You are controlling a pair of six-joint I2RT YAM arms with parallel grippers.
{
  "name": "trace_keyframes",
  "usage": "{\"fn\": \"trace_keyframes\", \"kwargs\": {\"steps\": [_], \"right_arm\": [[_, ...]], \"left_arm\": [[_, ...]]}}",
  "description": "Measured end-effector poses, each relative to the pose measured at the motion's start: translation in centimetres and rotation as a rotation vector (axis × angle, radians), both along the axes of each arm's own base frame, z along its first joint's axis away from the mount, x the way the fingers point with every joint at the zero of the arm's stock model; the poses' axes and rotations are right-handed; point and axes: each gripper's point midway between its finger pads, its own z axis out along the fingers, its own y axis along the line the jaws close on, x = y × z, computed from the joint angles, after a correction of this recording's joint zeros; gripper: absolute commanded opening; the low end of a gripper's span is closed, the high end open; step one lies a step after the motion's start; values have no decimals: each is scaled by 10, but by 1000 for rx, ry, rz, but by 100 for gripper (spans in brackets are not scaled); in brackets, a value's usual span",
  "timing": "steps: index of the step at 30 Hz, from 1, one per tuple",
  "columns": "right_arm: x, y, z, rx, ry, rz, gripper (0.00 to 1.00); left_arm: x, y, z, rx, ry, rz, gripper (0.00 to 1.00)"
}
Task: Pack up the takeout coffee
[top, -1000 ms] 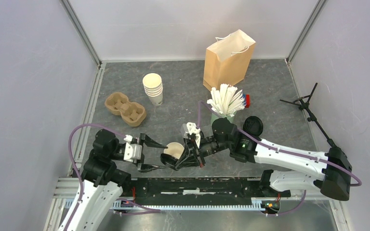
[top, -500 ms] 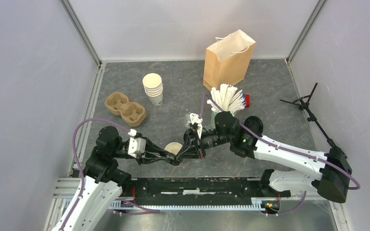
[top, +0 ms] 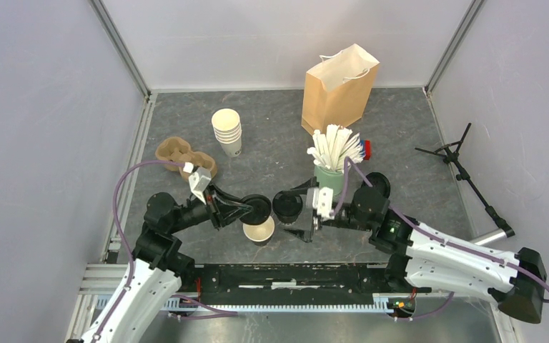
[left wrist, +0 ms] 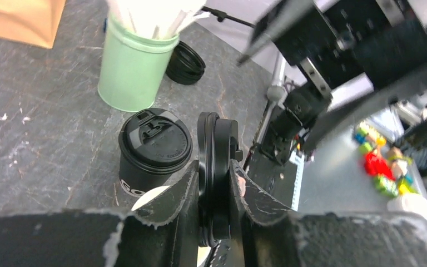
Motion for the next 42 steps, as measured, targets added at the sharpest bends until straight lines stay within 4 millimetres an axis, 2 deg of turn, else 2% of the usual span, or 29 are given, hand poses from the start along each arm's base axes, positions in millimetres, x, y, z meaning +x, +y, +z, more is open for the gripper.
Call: {"fn": "trace_keyframes", "kwargs": {"steps": [5,9,13,19,26,42], "right_arm": [[-6,3,-15,-13,-320,1,98],[-24,16,-35,-58,-541,38,98],[-18,25,-36,-85,-646,3,98],[-6,33,-35,-128,-675,-37,98],[-2,46,-23,-129,-654,-43,98],[1,57,-49,-267,-577,-6,98]], "left_arm": [[18,-1,-8,-40,188,91,29],[24,-2,-17,-46,306,120,29],[24,-2,-21,-41,355,131,29],[21,-1,-24,-35,397,133,30],[19,-4,-24,-30,426,110,29],[13,-5,-19,-25,436,80,27]]}}
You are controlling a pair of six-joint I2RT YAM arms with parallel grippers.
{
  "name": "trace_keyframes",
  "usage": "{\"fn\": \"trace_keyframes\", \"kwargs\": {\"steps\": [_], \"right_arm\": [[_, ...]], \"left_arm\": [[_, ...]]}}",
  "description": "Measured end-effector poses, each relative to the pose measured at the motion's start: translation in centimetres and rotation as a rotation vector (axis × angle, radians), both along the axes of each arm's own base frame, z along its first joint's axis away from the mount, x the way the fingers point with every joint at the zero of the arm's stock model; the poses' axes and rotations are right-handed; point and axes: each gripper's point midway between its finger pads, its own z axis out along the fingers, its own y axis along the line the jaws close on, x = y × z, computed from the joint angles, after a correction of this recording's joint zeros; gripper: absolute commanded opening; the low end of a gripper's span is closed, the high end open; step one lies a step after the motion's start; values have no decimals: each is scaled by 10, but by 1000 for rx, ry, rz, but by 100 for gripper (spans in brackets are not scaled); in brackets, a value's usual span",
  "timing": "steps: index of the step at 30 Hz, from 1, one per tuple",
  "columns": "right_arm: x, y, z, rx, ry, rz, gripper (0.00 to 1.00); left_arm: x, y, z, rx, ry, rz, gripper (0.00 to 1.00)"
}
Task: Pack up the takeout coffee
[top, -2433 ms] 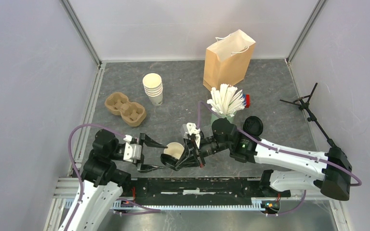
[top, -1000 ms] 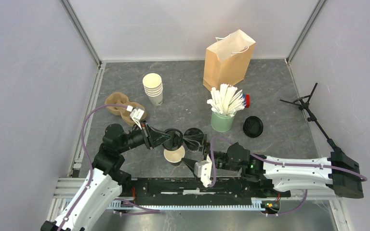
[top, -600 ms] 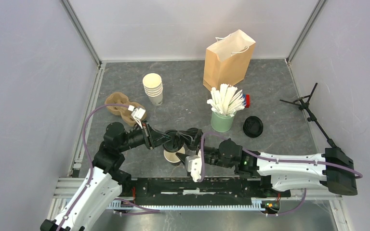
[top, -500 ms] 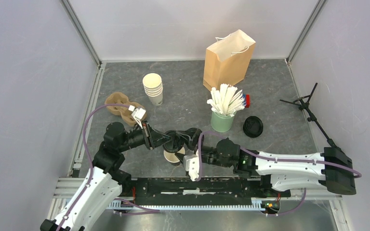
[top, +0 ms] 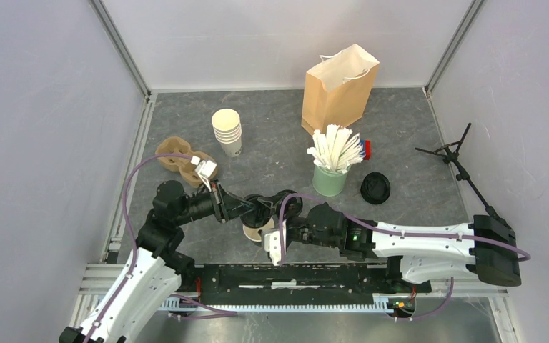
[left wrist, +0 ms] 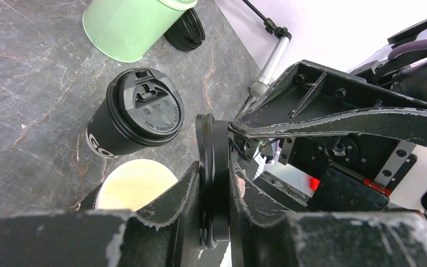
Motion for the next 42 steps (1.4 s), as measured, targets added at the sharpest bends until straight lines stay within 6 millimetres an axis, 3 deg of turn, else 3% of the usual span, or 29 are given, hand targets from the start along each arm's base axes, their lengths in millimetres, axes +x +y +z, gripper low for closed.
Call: {"fn": "trace_keyframes", "kwargs": {"steps": [11,14,18,21,26,35,42], "right_arm": [[1,2,-2,-4,17,-7,98],[1,2,-3,-7,19,-7,94],[1,2,-3,-8,20,-5,91],[0,1,-7,-20,34,-7,88],[-2,-4,-9,-16,77,-17,89],[-11,-17,-35,-101,293,-86,93],[-15,-10,-37,-162,444,-140,93]], "left_arm": [[-7,-1,-2,3,21,-34,28],[-8,-2,-1,1,20,-41,32],[-8,-2,-2,3,27,-46,50],[-7,-2,-2,6,31,-44,56],[-1,1,1,25,23,-8,100],[31,27,-1,136,50,253,100],[40,54,-24,215,100,428,94]]}}
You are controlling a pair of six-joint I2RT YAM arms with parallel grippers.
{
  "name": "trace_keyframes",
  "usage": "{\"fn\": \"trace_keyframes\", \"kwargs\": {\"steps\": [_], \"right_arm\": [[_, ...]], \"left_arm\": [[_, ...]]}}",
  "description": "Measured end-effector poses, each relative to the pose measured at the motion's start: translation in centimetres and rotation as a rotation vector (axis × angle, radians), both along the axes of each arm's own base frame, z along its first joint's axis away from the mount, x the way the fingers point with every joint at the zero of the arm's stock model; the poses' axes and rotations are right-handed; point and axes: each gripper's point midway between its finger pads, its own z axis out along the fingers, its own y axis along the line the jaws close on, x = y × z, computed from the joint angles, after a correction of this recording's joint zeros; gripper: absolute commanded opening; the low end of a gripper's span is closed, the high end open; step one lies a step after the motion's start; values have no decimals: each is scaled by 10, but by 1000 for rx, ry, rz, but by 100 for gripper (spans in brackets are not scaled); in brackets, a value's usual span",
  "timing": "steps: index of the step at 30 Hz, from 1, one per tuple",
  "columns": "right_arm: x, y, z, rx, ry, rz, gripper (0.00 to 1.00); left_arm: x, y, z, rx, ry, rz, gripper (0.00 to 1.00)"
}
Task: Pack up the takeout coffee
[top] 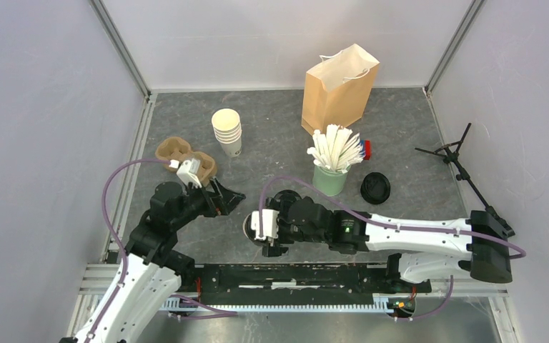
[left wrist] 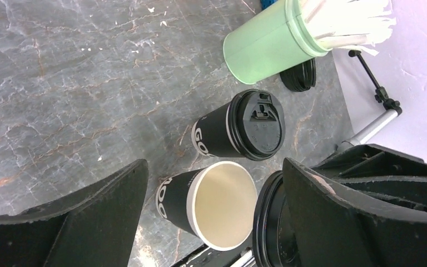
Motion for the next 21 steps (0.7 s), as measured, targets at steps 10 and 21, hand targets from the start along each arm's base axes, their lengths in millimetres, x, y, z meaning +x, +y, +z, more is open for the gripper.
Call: {"fn": "trace_keyframes", "kwargs": {"steps": [10,21], "right_arm": [[5,4,-22,-113,78,-70,95],[22,12,-25,-138,107,-130,95]], "left_arm": [[-13,3,-35,-76,84,53,89],[-17,0,-53,-109,166,65,84]]}}
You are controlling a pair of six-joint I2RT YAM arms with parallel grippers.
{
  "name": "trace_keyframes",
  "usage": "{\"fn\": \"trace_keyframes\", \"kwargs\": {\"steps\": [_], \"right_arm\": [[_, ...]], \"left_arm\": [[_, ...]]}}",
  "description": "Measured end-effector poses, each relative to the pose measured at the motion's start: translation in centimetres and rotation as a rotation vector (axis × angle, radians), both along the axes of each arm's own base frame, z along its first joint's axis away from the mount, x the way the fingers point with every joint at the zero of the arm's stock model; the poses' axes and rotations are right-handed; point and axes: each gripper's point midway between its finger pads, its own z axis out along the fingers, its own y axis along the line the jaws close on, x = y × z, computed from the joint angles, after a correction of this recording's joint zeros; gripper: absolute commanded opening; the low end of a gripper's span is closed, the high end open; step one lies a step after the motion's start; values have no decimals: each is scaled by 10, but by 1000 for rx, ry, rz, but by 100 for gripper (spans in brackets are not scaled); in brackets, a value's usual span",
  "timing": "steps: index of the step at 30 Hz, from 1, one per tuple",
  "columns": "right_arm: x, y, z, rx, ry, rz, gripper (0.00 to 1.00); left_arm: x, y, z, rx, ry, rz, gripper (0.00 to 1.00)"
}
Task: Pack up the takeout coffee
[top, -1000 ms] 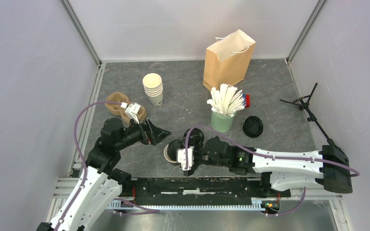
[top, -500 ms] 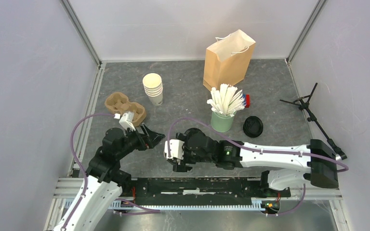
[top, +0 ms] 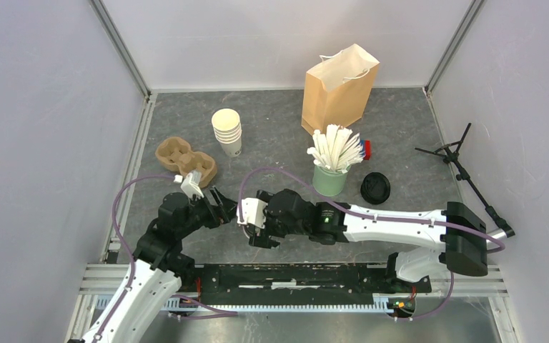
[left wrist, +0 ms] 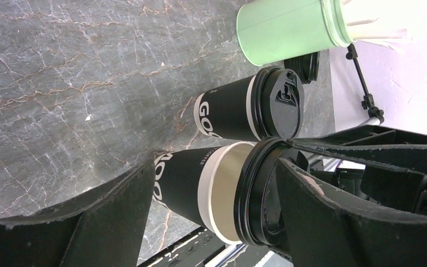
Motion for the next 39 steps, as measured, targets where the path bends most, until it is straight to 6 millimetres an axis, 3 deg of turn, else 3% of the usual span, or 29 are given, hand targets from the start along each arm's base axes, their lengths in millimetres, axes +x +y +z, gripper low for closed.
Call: {"fn": "trace_keyframes", "kwargs": {"steps": [13,31,39], "right_arm": [[2,1,-19,-44,54,-13,97],[-2,4,-18,-29,82,-15,97],[-3,3,-13,-16,88,-19,98]], "left_arm": [[0,-3,-5,-27,35,3,77],[-5,-8,-11,-44,76,-23,75],[-7,-10,-11,-55,87,-27,70]]}}
